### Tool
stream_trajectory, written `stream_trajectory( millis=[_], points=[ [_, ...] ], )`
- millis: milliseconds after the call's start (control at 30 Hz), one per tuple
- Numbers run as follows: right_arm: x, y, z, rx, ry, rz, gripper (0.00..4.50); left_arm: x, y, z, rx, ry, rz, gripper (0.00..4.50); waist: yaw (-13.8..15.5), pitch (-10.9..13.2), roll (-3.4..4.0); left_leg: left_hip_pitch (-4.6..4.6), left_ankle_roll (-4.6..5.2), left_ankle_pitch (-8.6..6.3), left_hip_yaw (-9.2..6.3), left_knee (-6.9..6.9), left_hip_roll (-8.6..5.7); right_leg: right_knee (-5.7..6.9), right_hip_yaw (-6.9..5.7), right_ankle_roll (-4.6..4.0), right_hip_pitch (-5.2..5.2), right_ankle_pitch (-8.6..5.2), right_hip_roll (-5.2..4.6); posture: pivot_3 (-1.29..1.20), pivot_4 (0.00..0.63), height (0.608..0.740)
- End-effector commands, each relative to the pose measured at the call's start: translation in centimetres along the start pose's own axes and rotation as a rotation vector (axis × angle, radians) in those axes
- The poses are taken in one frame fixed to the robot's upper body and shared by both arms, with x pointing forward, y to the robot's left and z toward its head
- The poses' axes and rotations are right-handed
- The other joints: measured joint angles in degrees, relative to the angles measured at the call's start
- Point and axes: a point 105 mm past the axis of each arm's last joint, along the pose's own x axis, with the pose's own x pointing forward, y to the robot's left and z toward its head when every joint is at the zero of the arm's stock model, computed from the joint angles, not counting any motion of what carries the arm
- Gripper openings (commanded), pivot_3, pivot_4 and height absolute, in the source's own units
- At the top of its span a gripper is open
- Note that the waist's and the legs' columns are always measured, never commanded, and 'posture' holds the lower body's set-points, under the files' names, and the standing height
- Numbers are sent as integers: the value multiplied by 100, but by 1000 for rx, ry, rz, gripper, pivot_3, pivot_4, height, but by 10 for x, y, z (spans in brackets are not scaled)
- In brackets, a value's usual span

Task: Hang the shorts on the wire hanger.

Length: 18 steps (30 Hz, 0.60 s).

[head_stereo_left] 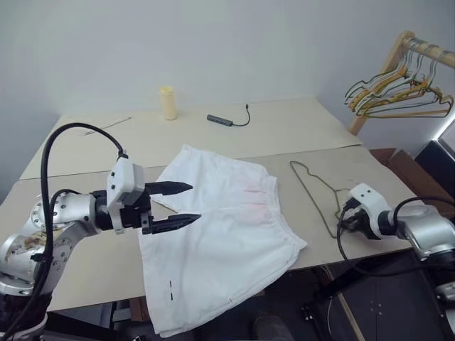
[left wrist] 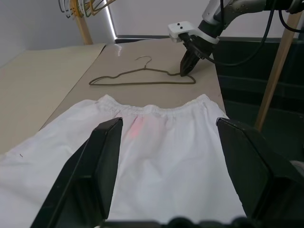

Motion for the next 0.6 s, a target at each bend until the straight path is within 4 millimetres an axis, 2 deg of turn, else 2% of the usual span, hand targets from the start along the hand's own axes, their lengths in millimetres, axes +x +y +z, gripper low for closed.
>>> stream_trajectory(
  millis=[33,167,400,467,600],
  points=[
    [-2,-9,4,31,-7,-32,38,2,0,7,26,-26,-16,3391,6,0,0,-3,0,0,1,0,0,-2,0,4,-2,3,0,-155,12,740],
    [-6,-19,17,88,-54,-88,38,5,3,9,36,-40,-7,3391,3,-2,0,-3,0,0,2,0,0,-2,0,4,-2,6,0,-159,3,740],
    [-25,-52,48,267,-195,-296,38,12,16,14,61,-79,26,3391,-37,-5,5,-12,0,0,7,0,-3,-3,5,-27,-9,32,1,-180,0,740],
    [-37,-61,66,216,-317,-386,38,15,20,16,62,-92,36,3391,-47,-6,5,-16,0,0,5,0,-3,-5,4,-27,-10,31,2,-187,0,740],
    [-66,-56,106,114,-553,-421,38,17,38,23,67,-116,92,3391,-122,-6,6,-32,0,0,1,0,-6,-6,2,-22,-20,33,1,-205,0,740]
  ],
)
